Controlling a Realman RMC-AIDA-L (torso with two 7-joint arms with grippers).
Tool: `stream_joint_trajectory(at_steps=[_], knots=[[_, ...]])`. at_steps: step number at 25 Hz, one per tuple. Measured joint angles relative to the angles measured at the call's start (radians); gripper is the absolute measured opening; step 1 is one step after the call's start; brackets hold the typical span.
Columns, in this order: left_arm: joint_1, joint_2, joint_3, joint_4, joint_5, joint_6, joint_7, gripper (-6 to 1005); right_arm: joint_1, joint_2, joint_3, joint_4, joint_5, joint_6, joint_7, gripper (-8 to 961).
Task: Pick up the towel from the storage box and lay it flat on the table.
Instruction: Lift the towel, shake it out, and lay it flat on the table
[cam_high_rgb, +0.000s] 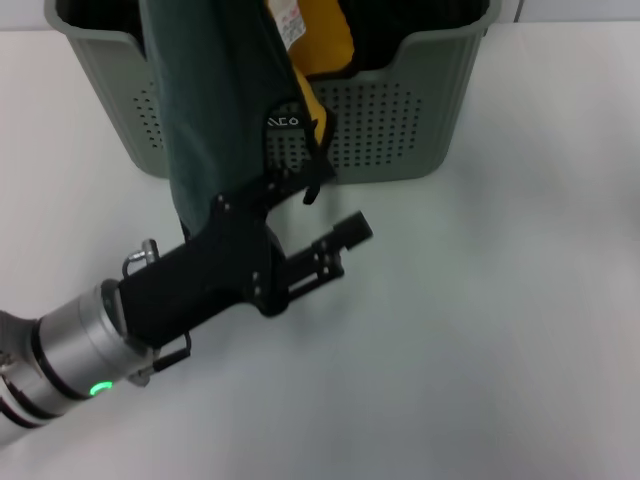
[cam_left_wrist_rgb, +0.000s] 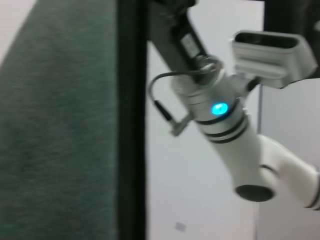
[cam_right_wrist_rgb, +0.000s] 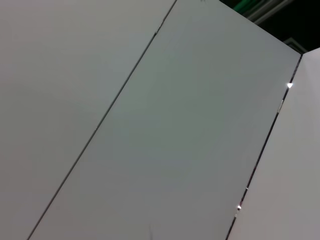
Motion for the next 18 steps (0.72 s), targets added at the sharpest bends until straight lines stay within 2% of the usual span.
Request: stream_joint_trajectory(at_steps=[9,18], knots=[[-0.02,0.0,-0.001,-0.008,-0.034,-0.082,-0.004,692,0.013,0.002,-0.006,-0.002,0.005,0.0,0.001,19],[0.062,0.0,-0.007,0.003,-0.091,-0.044,0.006,691,-0.003,0.001,0.003,-0.013,0.005,0.001,0.002,20]])
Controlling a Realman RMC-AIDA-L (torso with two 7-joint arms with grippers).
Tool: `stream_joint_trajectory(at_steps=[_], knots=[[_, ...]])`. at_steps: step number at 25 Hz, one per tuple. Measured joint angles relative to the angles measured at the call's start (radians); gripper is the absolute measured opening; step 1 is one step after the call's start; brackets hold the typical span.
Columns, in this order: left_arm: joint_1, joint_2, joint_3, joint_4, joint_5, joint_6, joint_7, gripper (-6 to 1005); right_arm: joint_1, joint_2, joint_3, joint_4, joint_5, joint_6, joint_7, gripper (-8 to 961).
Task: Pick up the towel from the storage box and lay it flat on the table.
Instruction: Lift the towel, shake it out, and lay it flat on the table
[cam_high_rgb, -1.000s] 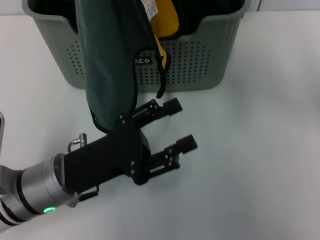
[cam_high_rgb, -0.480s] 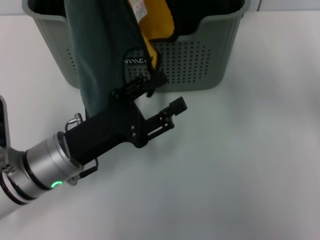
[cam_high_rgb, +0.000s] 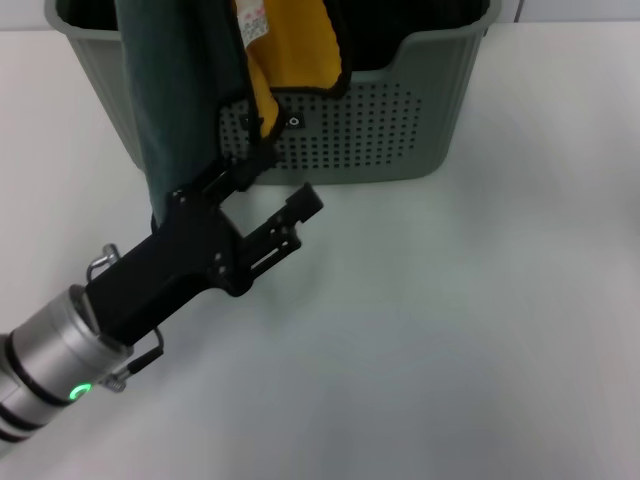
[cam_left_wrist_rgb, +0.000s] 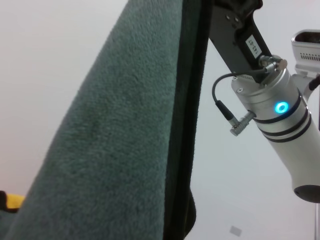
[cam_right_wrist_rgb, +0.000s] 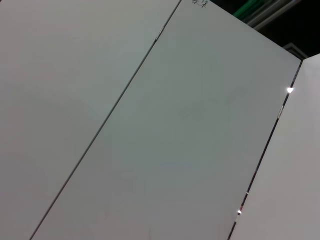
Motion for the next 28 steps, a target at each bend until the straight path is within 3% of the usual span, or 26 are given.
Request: stream_joint_trajectory(at_steps=[10,20,28], knots=[[0.06,0.0,0.001,-0.002,-0.006,0.076,0.057,689,-0.006,-0.001,0.004,-0.003,0.001,0.001,0.0,21],[0.048,0.0,0.004,-0.004,-0.006,0.072,0.059,686,-0.016,0.001,-0.002,-0.014,0.005,0.0,0.0,22],[-0.001,0.0,0.001,-0.013,-0.009,0.025,0.05,683,-0.009,0.001,-0.018,-0.018,0.014,0.0,0.001,23]])
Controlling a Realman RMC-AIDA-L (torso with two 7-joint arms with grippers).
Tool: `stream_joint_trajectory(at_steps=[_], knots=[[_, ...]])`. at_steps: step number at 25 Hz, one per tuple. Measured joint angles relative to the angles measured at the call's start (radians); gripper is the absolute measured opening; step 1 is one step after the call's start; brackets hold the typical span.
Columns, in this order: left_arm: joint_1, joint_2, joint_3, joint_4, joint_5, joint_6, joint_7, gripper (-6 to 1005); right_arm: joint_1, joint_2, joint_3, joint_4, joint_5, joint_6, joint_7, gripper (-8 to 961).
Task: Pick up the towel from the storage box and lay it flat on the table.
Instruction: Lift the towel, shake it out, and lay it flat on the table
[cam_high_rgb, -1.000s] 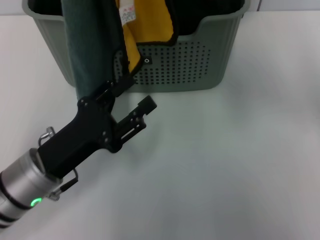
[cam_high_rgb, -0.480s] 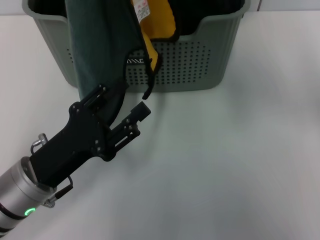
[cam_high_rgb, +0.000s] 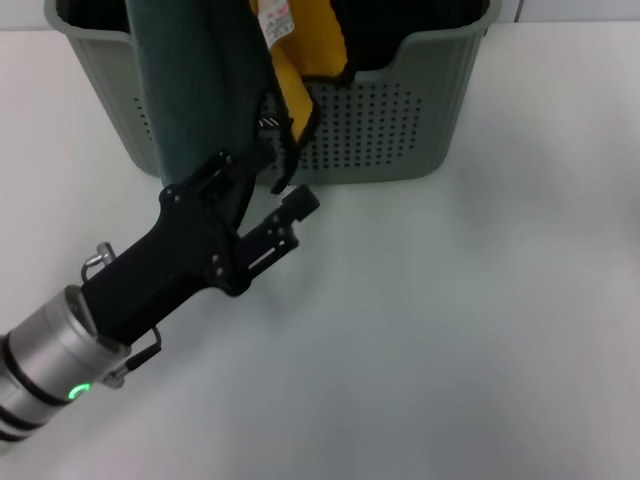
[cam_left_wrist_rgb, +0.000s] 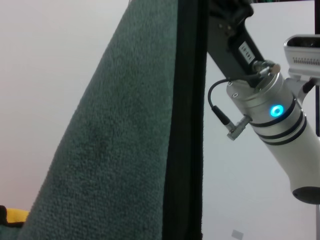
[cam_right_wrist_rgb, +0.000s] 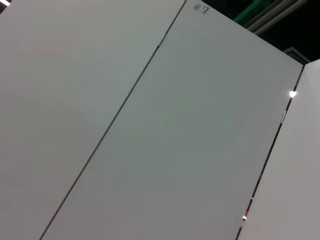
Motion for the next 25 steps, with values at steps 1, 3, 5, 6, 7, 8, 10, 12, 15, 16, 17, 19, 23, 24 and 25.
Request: stream_joint_trajectory(at_steps=[1,3,5,6,7,8,10,12,15,16,17,19,23,24,25], knots=[[-0.005,0.0,0.0,0.0,-0.004,-0.007,-0.004,683,0.0,0.0,0.0,0.0,0.0,0.0,0.0,23],[-0.01,0.0,0.001,0.0,-0.028,-0.034,-0.026,683,0.002,0.0,0.0,0.0,0.001,0.001,0.0,23],[-0.011,0.0,0.003,0.0,-0.055,-0.061,-0.052,682,0.006,0.0,0.0,0.0,0.002,0.001,0.0,23],[-0.012,0.0,0.004,0.0,-0.064,-0.071,-0.063,682,0.008,0.0,0.0,-0.001,0.002,0.001,0.0,23],[-0.013,0.0,0.005,0.0,-0.065,-0.075,-0.068,682,0.009,0.0,0.0,-0.001,0.002,0.001,0.0,24],[-0.017,0.0,0.006,0.0,-0.065,-0.079,-0.071,681,0.009,0.0,0.0,-0.001,0.002,0.001,0.0,24],[-0.02,0.0,0.006,0.001,-0.062,-0.083,-0.071,681,0.01,0.0,0.0,-0.002,0.002,0.002,0.0,24],[-0.022,0.0,0.007,0.001,-0.057,-0.086,-0.071,680,0.011,0.0,0.0,-0.002,0.002,0.003,0.0,24],[-0.023,0.0,0.007,0.001,-0.056,-0.087,-0.072,679,0.013,0.0,0.0,-0.005,0.002,0.003,0.0,24],[-0.023,0.0,0.008,0.001,-0.056,-0.088,-0.072,679,0.013,0.0,0.0,-0.006,0.002,0.004,0.0,25],[-0.022,0.0,0.008,0.001,-0.057,-0.088,-0.072,679,0.013,0.0,0.001,-0.007,0.002,0.004,0.0,25],[-0.019,0.0,0.008,0.0,-0.059,-0.088,-0.072,678,0.011,0.0,0.002,-0.007,0.002,0.005,0.0,25],[-0.017,0.0,0.008,0.0,-0.06,-0.086,-0.072,651,0.007,0.0,0.004,-0.009,0.002,0.005,0.0,25],[-0.018,0.0,0.008,0.0,-0.058,-0.085,-0.073,643,0.006,0.0,0.004,-0.009,0.002,0.005,0.0,25],[-0.018,0.0,0.008,0.0,-0.057,-0.085,-0.073,634,0.006,0.0,0.004,-0.01,0.002,0.005,0.0,25]])
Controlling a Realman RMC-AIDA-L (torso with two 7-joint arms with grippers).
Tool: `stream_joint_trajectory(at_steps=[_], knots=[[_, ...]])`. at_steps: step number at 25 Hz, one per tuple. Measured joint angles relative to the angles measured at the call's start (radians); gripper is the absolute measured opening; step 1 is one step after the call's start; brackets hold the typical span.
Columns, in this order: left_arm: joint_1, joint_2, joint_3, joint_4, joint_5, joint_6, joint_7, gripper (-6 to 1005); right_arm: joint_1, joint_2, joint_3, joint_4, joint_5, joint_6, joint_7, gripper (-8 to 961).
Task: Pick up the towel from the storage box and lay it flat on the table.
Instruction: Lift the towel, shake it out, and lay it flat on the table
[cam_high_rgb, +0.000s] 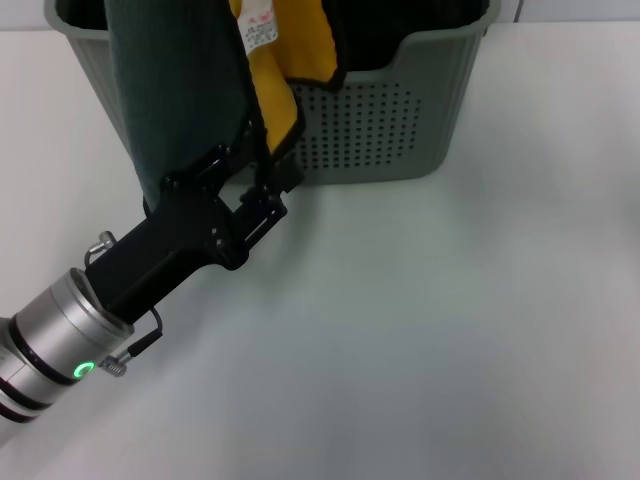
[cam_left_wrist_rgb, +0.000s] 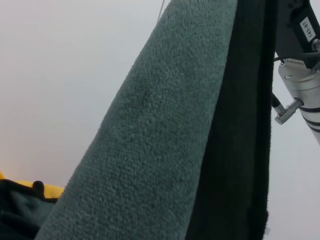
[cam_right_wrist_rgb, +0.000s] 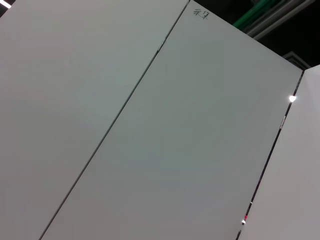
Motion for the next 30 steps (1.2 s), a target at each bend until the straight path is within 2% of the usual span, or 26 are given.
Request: stream_joint_trajectory(at_steps=[3,14,20,21,24,27,30], knots=[[0.003,0.0,0.0,0.0,0.0,0.001,-0.001,607,-0.001,0.0,-0.001,0.0,0.0,0.0,0.0,26],[0.015,0.0,0.0,0.0,0.002,0.008,-0.003,191,-0.005,0.0,0.002,0.006,0.0,0.0,0.0,27],[0.029,0.003,0.0,0.006,0.0,0.042,-0.066,31,-0.034,0.0,-0.002,0.007,0.0,0.0,0.002,28],[0.033,0.006,0.0,0.007,0.0,0.061,-0.078,30,-0.042,-0.001,-0.004,0.008,-0.002,0.0,0.011,28],[0.047,0.032,0.0,0.012,0.001,0.183,-0.124,25,-0.075,-0.008,-0.007,0.009,-0.033,-0.01,0.09,28],[0.058,0.072,0.0,0.028,0.004,0.282,-0.176,22,-0.117,-0.013,0.001,-0.018,-0.114,-0.037,0.208,28],[0.094,0.112,0.001,0.124,0.015,0.31,-0.276,20,-0.17,-0.021,0.007,-0.091,-0.228,-0.053,0.36,29]])
